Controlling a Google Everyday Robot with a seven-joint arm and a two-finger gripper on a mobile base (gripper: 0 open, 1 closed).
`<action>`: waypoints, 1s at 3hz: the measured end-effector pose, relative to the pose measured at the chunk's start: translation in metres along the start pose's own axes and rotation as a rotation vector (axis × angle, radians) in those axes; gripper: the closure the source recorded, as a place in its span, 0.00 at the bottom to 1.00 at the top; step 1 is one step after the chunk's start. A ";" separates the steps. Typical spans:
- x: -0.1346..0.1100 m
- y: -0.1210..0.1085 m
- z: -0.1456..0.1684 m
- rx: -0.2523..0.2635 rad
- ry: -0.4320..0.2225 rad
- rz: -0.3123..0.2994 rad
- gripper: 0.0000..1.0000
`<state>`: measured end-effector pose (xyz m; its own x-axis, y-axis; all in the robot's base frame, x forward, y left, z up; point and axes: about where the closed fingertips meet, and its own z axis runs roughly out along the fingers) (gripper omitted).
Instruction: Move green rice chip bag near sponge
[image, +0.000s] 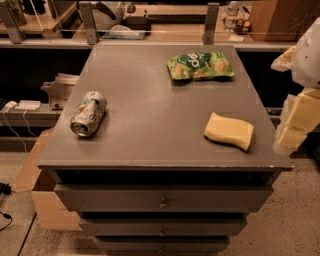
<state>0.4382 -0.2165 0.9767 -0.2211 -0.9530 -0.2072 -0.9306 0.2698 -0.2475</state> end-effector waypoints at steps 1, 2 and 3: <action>0.000 0.000 0.000 0.000 0.000 0.000 0.00; -0.011 -0.029 0.002 0.031 -0.013 -0.043 0.00; -0.036 -0.077 0.008 0.083 -0.068 -0.108 0.00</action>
Offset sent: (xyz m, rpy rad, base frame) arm 0.0810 0.0069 0.0166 -0.0209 -0.0892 0.1044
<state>0.5205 -0.2015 0.9955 -0.0977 -0.9662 -0.2384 -0.9200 0.1790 -0.3486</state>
